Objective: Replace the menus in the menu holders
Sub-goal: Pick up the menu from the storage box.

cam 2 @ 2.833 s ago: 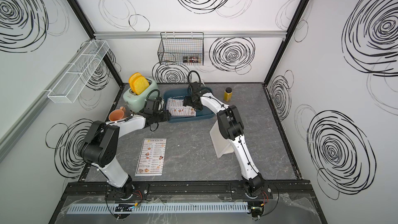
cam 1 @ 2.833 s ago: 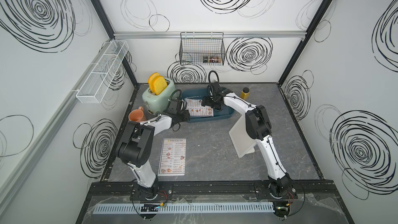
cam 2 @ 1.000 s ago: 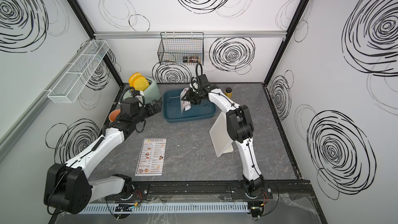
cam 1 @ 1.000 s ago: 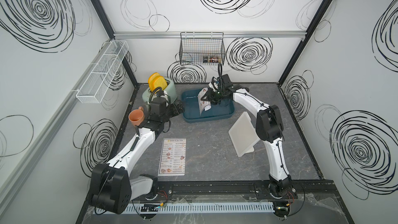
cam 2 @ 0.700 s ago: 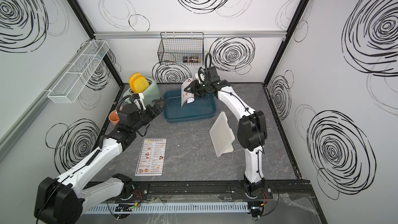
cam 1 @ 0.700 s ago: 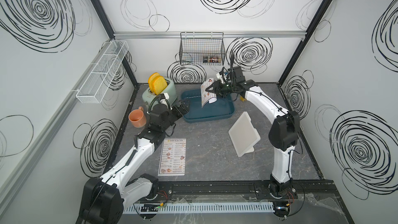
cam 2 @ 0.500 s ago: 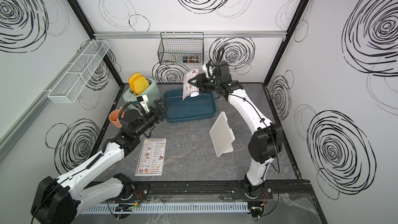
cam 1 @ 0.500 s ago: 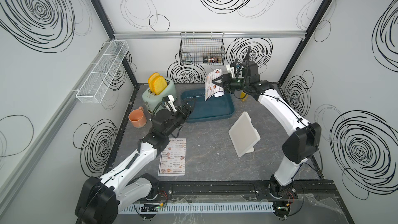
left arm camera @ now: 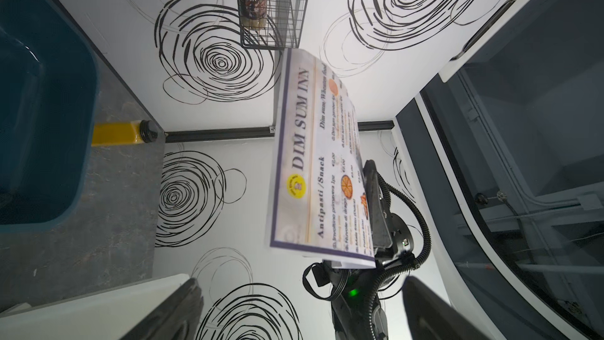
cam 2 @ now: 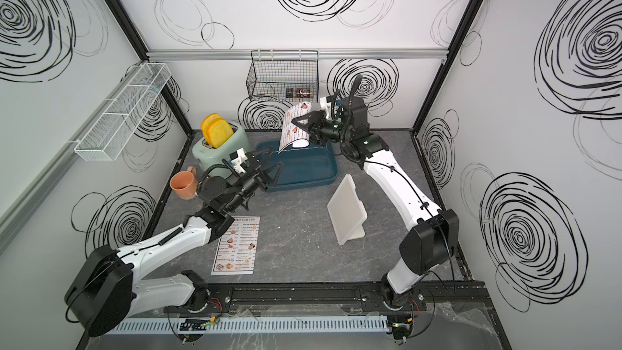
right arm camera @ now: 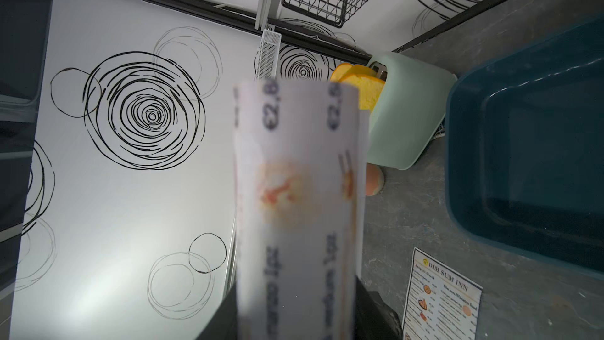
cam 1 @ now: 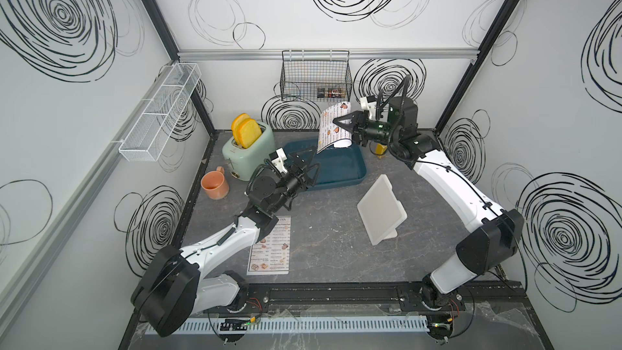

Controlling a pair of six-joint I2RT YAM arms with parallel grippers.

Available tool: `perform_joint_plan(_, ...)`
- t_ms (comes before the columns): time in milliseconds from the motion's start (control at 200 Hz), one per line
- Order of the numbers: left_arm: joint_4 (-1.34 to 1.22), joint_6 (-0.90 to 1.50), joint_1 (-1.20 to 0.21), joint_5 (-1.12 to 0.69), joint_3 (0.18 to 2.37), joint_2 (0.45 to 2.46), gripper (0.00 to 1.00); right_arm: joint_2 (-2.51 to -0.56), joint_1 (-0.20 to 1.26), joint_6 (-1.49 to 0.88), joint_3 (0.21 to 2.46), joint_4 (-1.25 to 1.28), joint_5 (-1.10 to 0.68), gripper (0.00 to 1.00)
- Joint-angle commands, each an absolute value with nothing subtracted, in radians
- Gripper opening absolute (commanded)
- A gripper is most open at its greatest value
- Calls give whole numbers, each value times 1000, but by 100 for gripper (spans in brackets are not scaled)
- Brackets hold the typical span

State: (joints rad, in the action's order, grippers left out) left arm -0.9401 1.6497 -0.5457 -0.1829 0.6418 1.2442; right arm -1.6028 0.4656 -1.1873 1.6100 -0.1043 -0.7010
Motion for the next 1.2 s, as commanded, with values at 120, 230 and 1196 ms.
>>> perform_joint_plan(120,-1066,1726,-557,-143,677,1251,78,-1541,501,-1233,1565,-65,-684,41)
perform_joint_plan(230,-1093,1749,-558,-141,683,1267,72,-1536,510,-1237,1553,-66,-684,41)
perform_joint_plan(1196,-598,1339,-524,-147,916,1195,0,-1353,422,-905,1413,-299,-507,86)
